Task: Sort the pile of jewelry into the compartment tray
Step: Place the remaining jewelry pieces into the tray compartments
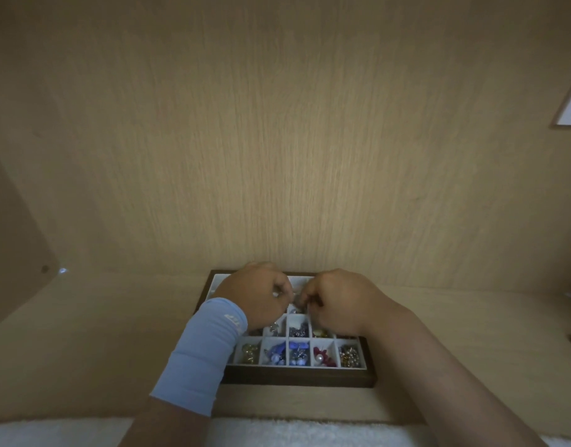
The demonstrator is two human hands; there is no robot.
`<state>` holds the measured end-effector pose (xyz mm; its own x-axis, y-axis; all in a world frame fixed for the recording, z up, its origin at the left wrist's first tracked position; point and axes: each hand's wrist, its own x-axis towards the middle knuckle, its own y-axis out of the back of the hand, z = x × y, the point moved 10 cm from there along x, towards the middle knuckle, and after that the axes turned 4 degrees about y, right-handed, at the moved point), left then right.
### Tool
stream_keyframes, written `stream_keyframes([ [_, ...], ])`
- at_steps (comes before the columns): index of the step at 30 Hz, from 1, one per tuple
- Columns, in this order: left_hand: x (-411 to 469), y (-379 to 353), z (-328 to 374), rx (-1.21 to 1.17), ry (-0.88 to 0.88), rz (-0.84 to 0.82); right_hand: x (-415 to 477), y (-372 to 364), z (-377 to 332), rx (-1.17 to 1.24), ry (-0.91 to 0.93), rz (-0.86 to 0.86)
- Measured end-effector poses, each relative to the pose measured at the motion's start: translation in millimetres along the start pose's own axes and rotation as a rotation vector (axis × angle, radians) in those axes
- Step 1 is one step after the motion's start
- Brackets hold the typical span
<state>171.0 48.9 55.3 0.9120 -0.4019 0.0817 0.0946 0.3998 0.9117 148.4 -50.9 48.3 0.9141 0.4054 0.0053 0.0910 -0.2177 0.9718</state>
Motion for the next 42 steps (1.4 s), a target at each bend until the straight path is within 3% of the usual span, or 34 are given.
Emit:
stream_keyframes([
  [3,0,-3,1,0.019,-0.005,0.017,-3,11,14,0.180,-0.060,0.023],
  [5,1,-1,4,-0.004,-0.016,0.037,-10,36,34,0.268,-0.126,0.137],
  [8,2,0,16,-0.024,-0.054,0.074,-29,70,72,0.203,-0.232,0.257],
  [11,4,-8,36,-0.036,-0.099,0.093,-44,71,100,0.107,-0.317,0.162],
  [16,20,-43,75,-0.014,-0.139,-0.020,-43,45,119,-0.025,-0.350,0.027],
  [20,28,-64,88,0.128,-0.085,-0.063,-36,21,121,0.050,-0.304,-0.016],
  [33,28,-59,85,0.028,-0.120,0.085,-35,18,123,0.254,-0.268,0.017],
  [36,29,-54,83,-0.067,-0.124,0.127,-36,28,127,0.413,-0.247,0.101],
  [42,29,-43,70,-0.614,-0.003,0.120,-39,35,117,0.809,-0.188,0.168],
])
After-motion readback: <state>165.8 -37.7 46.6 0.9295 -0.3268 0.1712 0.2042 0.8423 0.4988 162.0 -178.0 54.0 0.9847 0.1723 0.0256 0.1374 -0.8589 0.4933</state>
